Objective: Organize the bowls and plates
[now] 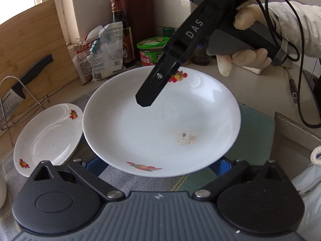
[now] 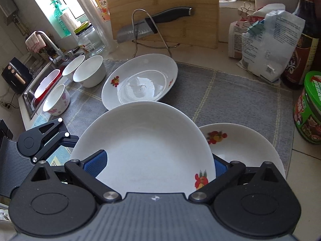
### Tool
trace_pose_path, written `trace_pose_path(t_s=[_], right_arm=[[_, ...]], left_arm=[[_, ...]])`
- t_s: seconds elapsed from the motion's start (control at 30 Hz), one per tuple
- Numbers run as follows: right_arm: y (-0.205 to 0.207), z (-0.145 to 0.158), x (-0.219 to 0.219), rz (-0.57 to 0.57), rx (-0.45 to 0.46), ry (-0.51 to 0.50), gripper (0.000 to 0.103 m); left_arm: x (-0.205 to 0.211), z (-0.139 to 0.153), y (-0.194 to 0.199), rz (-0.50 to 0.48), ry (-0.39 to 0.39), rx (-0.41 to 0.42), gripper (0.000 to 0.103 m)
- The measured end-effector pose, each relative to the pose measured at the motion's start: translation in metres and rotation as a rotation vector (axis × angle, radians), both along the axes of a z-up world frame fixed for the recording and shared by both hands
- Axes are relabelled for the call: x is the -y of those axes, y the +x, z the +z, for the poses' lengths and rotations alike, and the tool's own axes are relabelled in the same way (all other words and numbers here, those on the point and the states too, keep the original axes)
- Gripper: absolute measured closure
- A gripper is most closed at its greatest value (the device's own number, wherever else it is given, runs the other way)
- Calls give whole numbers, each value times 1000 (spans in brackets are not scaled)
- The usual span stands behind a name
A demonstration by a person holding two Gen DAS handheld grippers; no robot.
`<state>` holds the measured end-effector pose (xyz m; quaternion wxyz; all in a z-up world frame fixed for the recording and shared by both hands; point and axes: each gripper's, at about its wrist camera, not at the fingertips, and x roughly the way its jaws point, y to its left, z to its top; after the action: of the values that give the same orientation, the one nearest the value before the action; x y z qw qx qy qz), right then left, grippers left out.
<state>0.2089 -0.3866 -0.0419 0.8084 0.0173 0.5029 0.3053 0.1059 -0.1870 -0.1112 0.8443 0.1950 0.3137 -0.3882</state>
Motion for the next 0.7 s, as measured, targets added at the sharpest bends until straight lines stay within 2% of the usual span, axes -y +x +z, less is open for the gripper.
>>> trace_pose_path(t_s=[0.3,0.7], right_arm=[[7,-13,33,-53,-12,-8,0],[17,-35,54,-89,-37,-15,0]], left_arm=[[29,-7,13,-28,7,-18,1],[52,-14,29,-19,18,-54,1]])
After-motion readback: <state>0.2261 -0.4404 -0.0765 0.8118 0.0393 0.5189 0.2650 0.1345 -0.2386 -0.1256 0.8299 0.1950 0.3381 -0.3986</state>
